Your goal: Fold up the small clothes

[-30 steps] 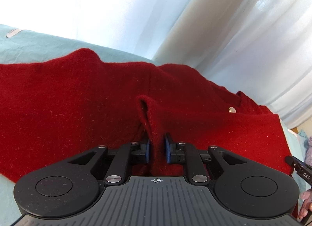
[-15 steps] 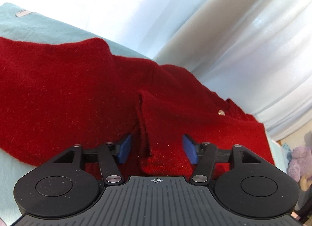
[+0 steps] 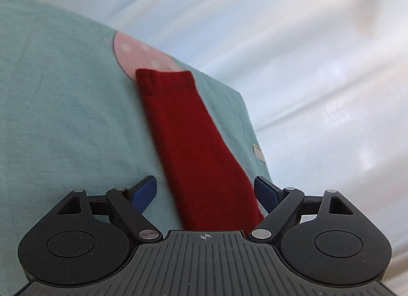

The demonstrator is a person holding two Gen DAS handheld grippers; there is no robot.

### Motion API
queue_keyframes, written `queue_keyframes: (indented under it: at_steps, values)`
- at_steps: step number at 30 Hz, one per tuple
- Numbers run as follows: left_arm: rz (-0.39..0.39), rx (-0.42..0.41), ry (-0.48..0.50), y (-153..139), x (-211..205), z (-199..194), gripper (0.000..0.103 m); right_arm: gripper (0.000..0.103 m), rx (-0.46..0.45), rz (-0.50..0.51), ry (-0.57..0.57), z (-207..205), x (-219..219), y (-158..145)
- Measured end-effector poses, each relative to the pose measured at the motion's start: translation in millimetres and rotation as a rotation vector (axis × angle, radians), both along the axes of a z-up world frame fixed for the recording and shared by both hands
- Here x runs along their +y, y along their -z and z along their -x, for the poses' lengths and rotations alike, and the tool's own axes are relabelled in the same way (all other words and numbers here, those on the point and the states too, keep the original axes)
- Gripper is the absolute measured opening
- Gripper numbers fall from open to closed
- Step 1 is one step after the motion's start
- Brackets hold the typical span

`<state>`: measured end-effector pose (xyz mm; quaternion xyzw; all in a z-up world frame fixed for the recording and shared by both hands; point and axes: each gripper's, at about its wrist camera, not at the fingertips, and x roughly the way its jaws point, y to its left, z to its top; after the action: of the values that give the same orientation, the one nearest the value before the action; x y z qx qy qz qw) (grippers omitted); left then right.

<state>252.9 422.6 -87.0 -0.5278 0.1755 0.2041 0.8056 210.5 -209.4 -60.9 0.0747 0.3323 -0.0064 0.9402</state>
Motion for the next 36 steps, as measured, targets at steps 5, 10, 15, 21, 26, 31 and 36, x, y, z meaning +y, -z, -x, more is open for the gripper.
queue_keyframes:
  at_steps: [5, 10, 15, 21, 26, 31, 36]
  values:
    - [0.093, -0.101, -0.085, 9, 28, -8, 0.076, 0.055, 0.029, -0.055, 0.027, -3, -2, -1]
    - [0.077, -0.034, -0.1, 14, 41, -33, 0.037, 0.055, 0.036, -0.084, 0.042, -3, -1, -4]
    - [0.099, -0.015, -0.115, 23, 50, -39, 0.012, 0.055, 0.037, -0.059, 0.031, -2, 5, -5]
    - [-0.151, -0.093, 0.078, -23, -1, -44, 0.011, 0.055, 0.017, -0.052, 0.054, 4, 2, -12]
    - [-0.368, -0.271, 0.493, -98, -125, -63, 0.011, 0.055, -0.012, -0.063, 0.082, 9, -3, -19]
    - [-0.515, -0.375, 1.019, -131, -284, -61, 0.052, 0.055, -0.046, -0.124, 0.077, 12, -4, -28]
    - [-0.4, -0.182, 1.183, -76, -351, -69, 0.068, 0.055, -0.035, -0.192, 0.044, 3, -3, -31]
